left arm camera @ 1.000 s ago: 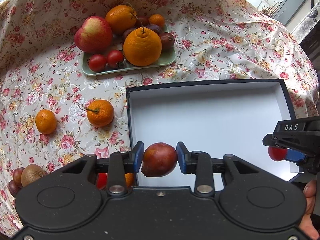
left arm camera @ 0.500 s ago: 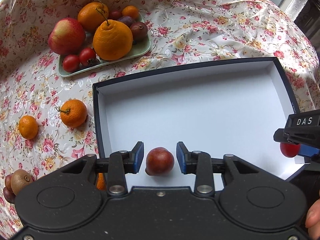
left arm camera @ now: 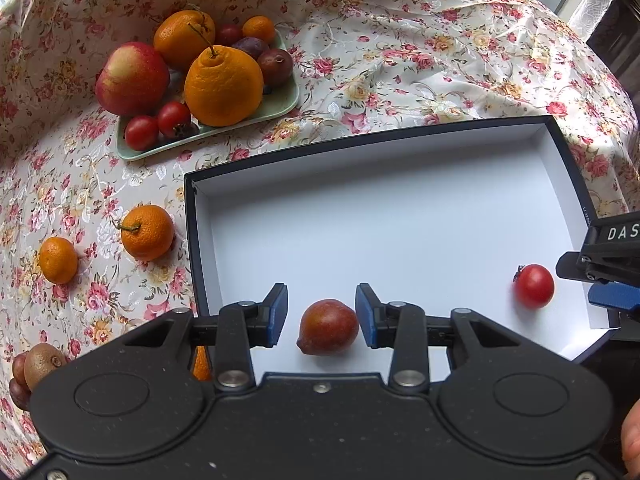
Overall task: Organize fruits
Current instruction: 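Open the right tool dropping the tomato while the left tool releases the plum into the box, then move the right tool to a tangerine while the left tool moves toward the kiwis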
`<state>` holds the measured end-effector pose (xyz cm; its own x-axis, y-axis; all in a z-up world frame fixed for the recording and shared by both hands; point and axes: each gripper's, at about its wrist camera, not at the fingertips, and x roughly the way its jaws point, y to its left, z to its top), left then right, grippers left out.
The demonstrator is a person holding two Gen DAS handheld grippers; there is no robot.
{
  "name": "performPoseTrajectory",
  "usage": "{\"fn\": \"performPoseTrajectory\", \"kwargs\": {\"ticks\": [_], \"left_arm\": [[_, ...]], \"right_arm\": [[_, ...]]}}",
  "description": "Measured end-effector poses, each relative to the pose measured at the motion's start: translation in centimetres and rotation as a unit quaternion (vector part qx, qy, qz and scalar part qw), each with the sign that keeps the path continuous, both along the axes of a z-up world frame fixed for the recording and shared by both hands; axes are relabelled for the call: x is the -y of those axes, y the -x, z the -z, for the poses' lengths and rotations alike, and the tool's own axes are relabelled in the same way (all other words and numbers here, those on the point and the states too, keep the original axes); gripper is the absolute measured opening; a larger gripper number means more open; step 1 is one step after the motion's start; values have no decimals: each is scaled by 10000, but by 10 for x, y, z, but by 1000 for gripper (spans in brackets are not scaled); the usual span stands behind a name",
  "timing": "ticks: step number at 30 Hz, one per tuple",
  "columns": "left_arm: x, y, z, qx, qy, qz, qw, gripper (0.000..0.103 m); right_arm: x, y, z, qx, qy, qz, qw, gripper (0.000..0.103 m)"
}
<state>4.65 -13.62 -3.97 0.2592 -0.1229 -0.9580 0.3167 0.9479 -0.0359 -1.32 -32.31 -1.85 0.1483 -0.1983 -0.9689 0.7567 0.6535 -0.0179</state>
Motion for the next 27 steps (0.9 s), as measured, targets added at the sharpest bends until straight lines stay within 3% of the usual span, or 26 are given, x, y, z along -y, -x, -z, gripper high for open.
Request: {"fn": "performPoseTrajectory", "kwargs": {"ticks": [15, 27], "left_arm": [[-12, -3, -5, -18, -33, -107, 9999, 48], [-48, -13, -15, 77, -144, -405, 9990, 49]], "right_arm": [[-7, -3, 4, -338, -44, -3, 9994, 39], [-35, -19, 1, -407, -214, -103, 9989, 39]]}}
